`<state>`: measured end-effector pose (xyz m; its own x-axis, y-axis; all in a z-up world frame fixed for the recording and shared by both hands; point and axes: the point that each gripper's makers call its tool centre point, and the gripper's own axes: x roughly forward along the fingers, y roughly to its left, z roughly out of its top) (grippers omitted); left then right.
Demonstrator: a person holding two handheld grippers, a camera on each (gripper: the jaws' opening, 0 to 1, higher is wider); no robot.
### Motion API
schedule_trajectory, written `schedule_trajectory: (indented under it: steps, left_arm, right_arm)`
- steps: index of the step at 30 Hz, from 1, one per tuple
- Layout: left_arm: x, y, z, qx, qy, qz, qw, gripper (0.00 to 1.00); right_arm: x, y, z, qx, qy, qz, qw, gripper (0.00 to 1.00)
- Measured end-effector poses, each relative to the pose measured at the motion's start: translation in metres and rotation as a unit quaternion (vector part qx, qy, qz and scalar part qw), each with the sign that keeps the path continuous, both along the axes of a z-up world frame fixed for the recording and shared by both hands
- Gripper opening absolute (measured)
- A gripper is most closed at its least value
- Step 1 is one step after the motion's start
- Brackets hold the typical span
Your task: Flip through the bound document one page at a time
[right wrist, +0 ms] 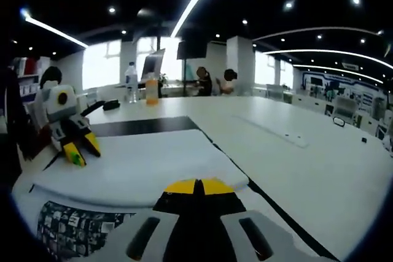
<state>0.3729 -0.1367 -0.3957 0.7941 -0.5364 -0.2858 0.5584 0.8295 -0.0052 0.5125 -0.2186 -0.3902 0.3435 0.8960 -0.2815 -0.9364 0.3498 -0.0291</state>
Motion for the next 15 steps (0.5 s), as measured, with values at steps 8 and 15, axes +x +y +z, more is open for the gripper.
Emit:
schedule_trajectory:
  steps: [8, 15]
  left_arm:
    - [0.001, 0.000, 0.000, 0.000, 0.000, 0.000, 1.0000, 0.20]
    - [0.001, 0.000, 0.000, -0.001, 0.000, 0.000, 1.0000, 0.20]
  right_arm:
    - [-0.012, 0.000, 0.000, 0.001, 0.003, 0.010, 0.9999, 0.04]
    - [-0.024, 0.002, 0.000, 0.002, 0.006, 0.019, 0.9998, 0.04]
